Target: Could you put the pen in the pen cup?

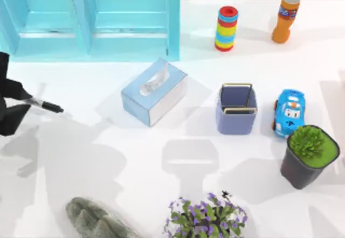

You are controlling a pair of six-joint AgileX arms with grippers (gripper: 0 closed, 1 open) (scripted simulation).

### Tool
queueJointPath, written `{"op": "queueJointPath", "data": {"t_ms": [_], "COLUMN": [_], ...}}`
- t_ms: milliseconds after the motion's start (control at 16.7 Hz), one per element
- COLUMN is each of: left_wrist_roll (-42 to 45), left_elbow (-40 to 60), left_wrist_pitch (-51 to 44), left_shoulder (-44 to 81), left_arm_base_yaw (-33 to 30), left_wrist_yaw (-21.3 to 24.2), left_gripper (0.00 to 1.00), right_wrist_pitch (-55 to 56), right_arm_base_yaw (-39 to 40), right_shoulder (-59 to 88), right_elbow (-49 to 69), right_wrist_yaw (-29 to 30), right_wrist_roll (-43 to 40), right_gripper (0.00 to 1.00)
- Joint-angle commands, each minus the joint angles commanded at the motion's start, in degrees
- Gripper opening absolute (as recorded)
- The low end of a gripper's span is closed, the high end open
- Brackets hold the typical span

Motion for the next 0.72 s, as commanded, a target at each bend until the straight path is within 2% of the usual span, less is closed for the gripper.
{"op": "queueJointPath", "data": {"t_ms": [180,420,720], "left_wrist_roll": [2.5,4.5,5.0], "left_elbow": [0.0,-0.6,-3.6], "left_wrist_pitch": [-13.5,-31.3,-41.7], "left_shoulder": [-13.9,-32.5,-43.5], "left_arm_base_yaw": [0.5,4.3,10.4], "left_wrist_yaw": [2.4,3.8,2.5], "left_gripper": [0.00,0.00,0.00], "right_wrist_pitch": [0.0,0.0,0.0], "right_arm_base_yaw": [0.0,0.0,0.0], "right_shoulder": [0.0,0.0,0.0], "right_elbow": [0.0,0.0,0.0], "right_wrist_yaw": [0.0,0.0,0.0], "right_wrist_roll": [0.0,0.0,0.0], "right_gripper": [1.00,1.00,1.00]}}
